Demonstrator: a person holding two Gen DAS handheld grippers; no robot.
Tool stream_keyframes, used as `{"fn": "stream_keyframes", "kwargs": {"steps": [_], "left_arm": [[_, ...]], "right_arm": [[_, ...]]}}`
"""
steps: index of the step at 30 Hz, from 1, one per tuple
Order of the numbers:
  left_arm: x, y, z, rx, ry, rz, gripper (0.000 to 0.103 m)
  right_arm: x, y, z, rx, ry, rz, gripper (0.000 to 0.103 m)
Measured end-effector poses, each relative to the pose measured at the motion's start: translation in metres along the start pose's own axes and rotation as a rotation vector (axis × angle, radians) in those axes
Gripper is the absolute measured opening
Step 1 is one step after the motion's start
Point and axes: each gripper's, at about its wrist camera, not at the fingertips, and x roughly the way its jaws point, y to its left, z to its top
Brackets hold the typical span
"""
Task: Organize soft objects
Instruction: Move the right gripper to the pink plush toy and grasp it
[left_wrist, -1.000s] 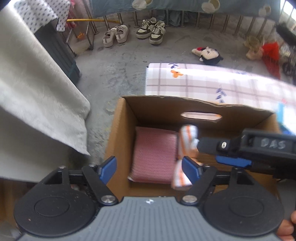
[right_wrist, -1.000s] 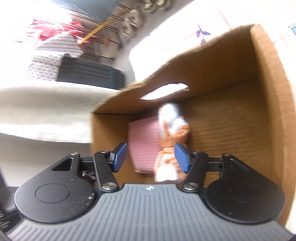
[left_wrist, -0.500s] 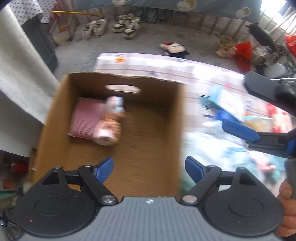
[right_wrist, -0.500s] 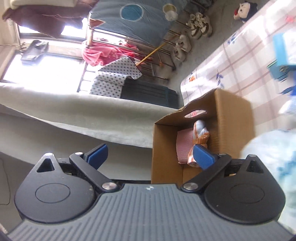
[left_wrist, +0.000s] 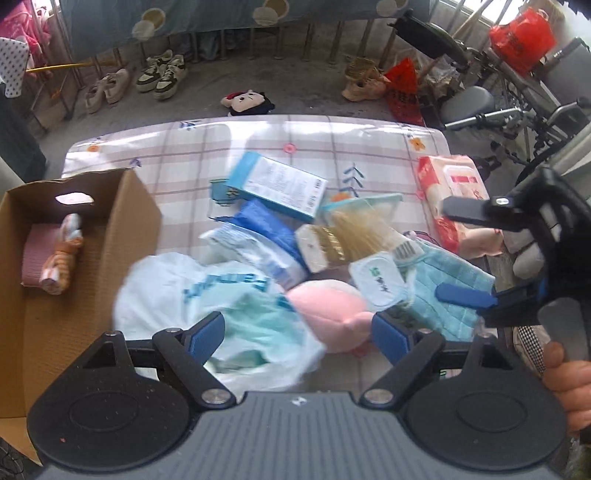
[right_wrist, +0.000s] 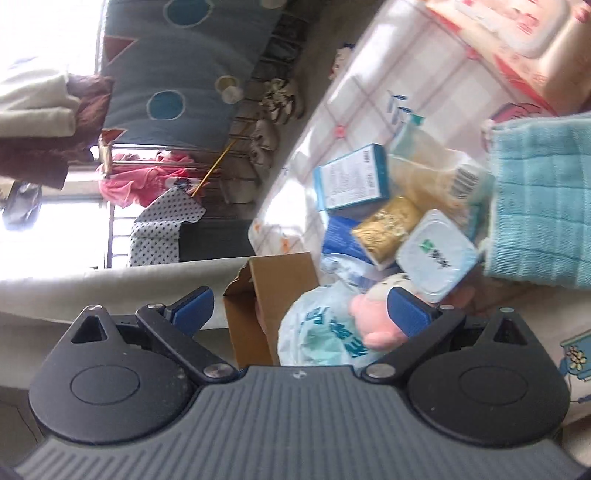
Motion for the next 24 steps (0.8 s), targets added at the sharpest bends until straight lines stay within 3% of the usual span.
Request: {"fn": "stream_keyframes", "kwargs": {"steps": [5,7,16,19,23,24], "left_arm": [[0.023,-0.036,-0.006,0.054,0.009,0.085,0.072],[0.031,-0.043,-0.007,0.085,0.011,0.125,0.068],[0.054,-0.032,-0.02,0.038,0.068,0.128,0.054],[0.049,-0.028,-0.024,-0.004,0.061,0.095,0.054],[0.046,-0.027,-0.03,-0.03,0.054,0.062,0.054],[0.046,-0.028,-0.031,-0.034,0.052,0.055,0.054]], "right_arm": [[0.026,-0.038,0.007,0.106,0.124,-0.112,0.101],[0.04,-0.047,0.005,0.14,0.169,-0.116,0.101],[0.098,-0.061,-0.016,0.266,0.252,-0.165,0.099],[0.107,-0.062,-0.021,0.28,0.257,-0.192,0.094],[0.107,-0.066,-0.022,0.283,0.264,-0.226,0.069],[0.104,-0.071,-0.021,0.292,0.264,-0.219,0.068]]}}
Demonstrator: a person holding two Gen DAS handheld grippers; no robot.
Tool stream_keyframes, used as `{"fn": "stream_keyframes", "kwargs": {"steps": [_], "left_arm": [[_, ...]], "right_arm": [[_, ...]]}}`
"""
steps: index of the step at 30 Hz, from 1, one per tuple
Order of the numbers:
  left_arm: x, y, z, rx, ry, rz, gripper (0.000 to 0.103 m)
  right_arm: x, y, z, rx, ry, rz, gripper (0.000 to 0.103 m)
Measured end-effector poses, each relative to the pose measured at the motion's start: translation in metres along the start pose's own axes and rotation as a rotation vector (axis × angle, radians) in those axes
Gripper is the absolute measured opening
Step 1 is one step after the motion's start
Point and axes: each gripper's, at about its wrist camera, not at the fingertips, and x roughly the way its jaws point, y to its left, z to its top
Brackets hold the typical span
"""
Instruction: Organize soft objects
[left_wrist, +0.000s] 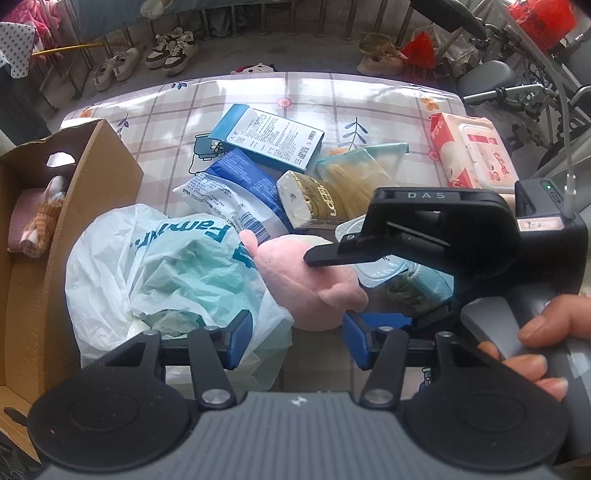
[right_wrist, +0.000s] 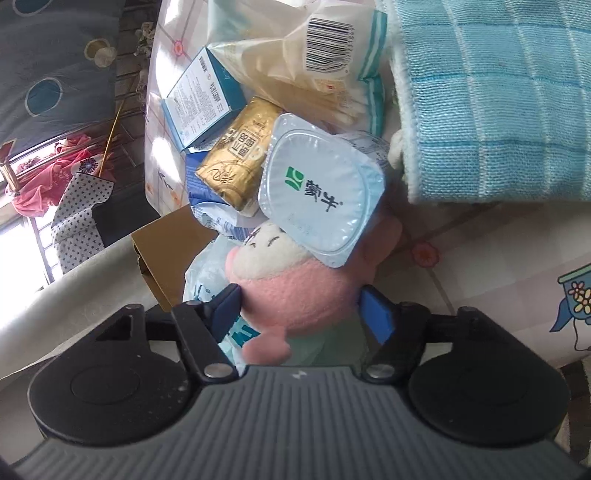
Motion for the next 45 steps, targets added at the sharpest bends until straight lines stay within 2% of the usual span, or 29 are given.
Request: {"fn": "stream_keyframes", "kwargs": {"steps": [4,11,17,25,28,34,38,42,45], "left_arm": [[-0.001,-0.003,0.0,-0.006,-0.012,-0.02,0.054],[-0.006,-0.001,-0.003,0.002,-0.004,-0.054,0.055],[-0.018,0.002,-0.011,0.007,0.013,-0.109,0.059],[-0.033,-0.012,-0.026,0.073,0.059,-0.188,0.061],[-0.035,-0.025,-0.03,0.122,0.063,-0.209,0.068],[-0.017,-0.046,-0.037,0.174,0.087,-0.203,0.072],[-0.004,-0.054,-0.042,0.217,0.089,-0.146,0.074],[0.006,-0.058,-0.048,0.252,0.109,-0.135,0.074],[0.013,-0.057,-0.05,0.248,0.121,-0.138,0.073]], "right_arm": [[-0.003,-0.006,-0.002,0.014,0.0,0.026,0.065],[-0.02,-0.012,0.001,-0.038,0.021,0.018,0.062],[-0.032,-0.017,0.001,-0.131,0.095,-0.041,0.062],[-0.05,-0.022,0.001,-0.319,0.225,-0.138,0.062],[-0.056,-0.022,-0.001,-0.391,0.266,-0.174,0.062],[-0.055,-0.024,-0.008,-0.454,0.341,-0.228,0.062],[-0.052,-0.029,-0.013,-0.441,0.367,-0.238,0.062],[-0.053,-0.034,-0.013,-0.418,0.357,-0.232,0.064],[-0.063,-0.033,-0.008,-0.404,0.311,-0.213,0.067]]}}
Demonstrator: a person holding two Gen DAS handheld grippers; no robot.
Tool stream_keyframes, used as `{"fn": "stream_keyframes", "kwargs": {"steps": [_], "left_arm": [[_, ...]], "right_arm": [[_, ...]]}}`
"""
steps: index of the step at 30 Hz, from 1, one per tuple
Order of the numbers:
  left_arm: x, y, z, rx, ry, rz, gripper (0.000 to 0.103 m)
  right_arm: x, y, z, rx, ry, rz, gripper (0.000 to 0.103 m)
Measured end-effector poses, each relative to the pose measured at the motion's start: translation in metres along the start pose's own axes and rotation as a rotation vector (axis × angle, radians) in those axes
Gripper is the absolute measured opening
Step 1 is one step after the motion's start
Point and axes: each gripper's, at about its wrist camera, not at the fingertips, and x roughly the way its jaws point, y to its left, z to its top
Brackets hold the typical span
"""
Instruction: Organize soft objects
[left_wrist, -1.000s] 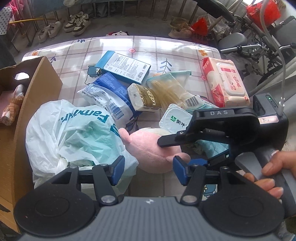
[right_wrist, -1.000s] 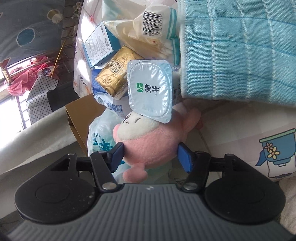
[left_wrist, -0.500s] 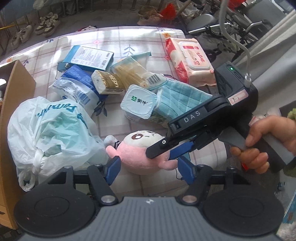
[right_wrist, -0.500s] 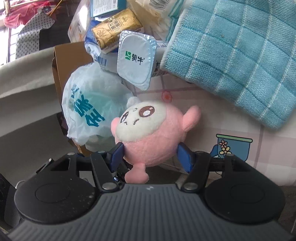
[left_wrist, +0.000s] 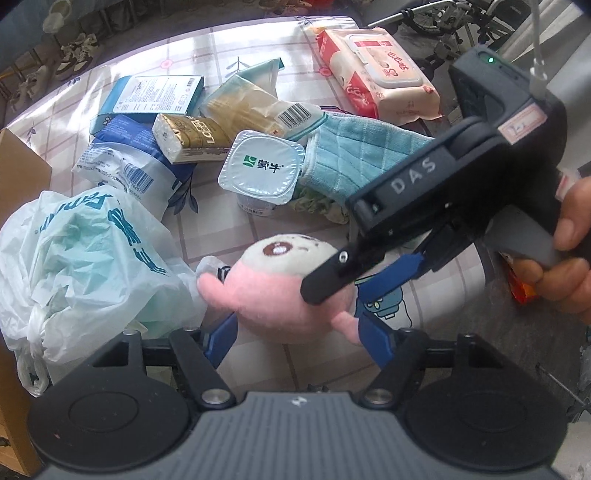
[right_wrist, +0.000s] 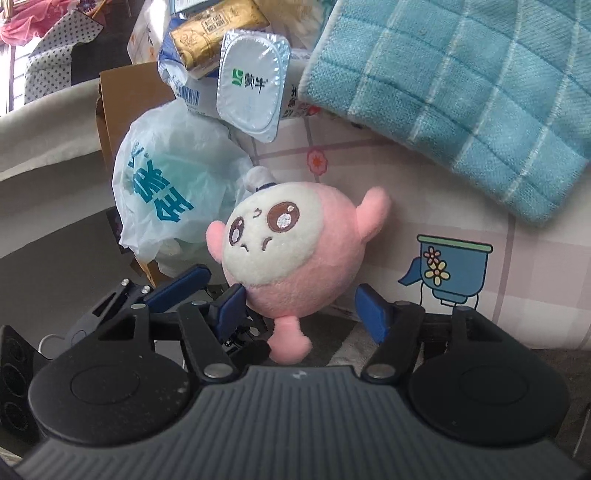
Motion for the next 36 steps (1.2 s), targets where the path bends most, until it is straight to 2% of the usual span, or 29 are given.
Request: {"fn": "stream_keyframes", "kwargs": {"steps": [7,10,13,17,21,25,28,30,36], "left_arm": [[0.004,0.007,-0.001,-0.059,0.014,-0.027,0.068],[-0.005,0.012,0.0,-0.077,-0.002,-0.029,0.069],[-0.013,0.017,0.002,-0.096,-0.008,-0.036,0.073],[-0.014,0.025,0.003,-0.142,0.004,-0.058,0.084],[-0.002,0.026,0.002,-0.133,0.031,-0.031,0.083],[0.006,0.023,0.001,-0.092,0.033,0.003,0.076],[0.012,0.019,0.0,-0.045,0.037,0.044,0.069],[0.015,0.018,0.001,-0.022,0.041,0.056,0.066],[0.016,0.017,0.006,-0.018,0.034,0.036,0.066]], "right_arm": [[-0.029,0.006,0.017,-0.049,-0.168,-0.04,0.073],[-0.027,0.007,0.023,-0.044,-0.181,-0.028,0.073],[-0.014,0.015,0.021,-0.055,-0.144,-0.023,0.071],[0.009,0.023,0.012,-0.065,-0.052,-0.032,0.07],[0.025,0.015,0.008,0.006,0.028,0.003,0.073],[0.041,0.003,0.007,0.078,0.088,0.052,0.077],[0.046,-0.01,0.007,0.15,0.101,0.106,0.084],[0.045,-0.017,0.008,0.177,0.098,0.123,0.093],[0.021,-0.022,0.009,0.173,0.047,0.125,0.095]]}}
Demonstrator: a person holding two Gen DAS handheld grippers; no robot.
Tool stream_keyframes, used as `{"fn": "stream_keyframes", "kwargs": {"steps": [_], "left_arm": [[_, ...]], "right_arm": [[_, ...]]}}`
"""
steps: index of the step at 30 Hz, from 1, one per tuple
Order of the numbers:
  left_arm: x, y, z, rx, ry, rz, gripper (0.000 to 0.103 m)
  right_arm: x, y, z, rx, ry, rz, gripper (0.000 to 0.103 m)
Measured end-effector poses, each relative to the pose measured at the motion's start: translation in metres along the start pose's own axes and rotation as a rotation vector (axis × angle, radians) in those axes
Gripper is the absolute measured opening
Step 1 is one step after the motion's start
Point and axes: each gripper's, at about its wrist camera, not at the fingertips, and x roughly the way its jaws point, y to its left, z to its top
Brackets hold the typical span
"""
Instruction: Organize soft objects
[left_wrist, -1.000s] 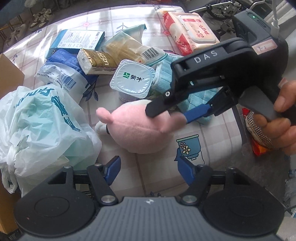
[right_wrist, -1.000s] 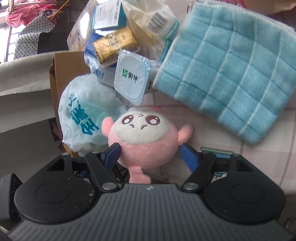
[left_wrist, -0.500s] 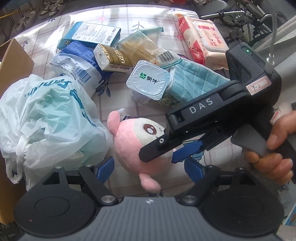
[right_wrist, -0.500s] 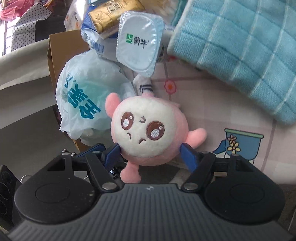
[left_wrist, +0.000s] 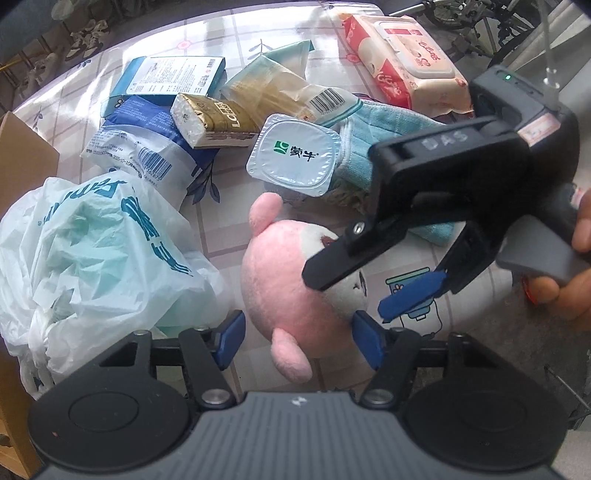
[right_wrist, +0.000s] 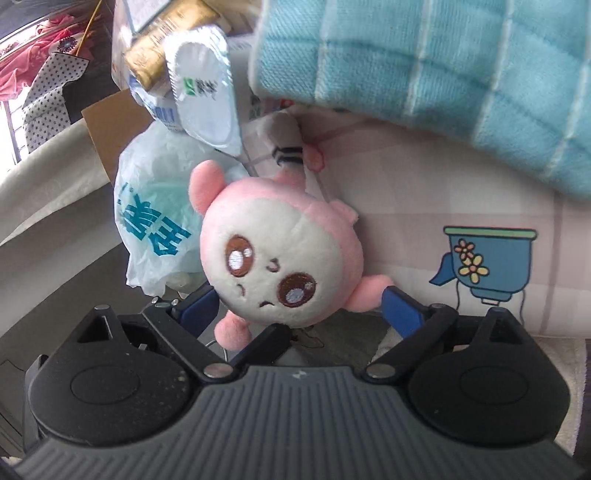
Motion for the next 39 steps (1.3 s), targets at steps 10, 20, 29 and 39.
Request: {"fn": "stream_keyframes", "kwargs": {"steps": [10,20,29,39], "left_arm": [[0.005,0.005,0.007,-0.048,0.007,-0.071,0.063],[-0.012,-0.009,0.013,-0.105,-0.023,-0.219,0.06],[-0.007,-0.053,0.021,-0.107,-0.07,-0.407,0.061],[0.015,-0.003,0.009,-0.155,-0.015,-0.303,0.065]], "right_arm": [[-0.027,0.006,0.018,-0.057,-0.196,0.033,0.09],[-0.03,-0.001,-0.005,0.021,-0.248,0.034,0.079],[-0.122,0.01,-0.06,-0.006,-0.427,-0.218,0.079],[-0.07,-0.013,-0.051,0.106,-0.446,-0.221,0.073]]}}
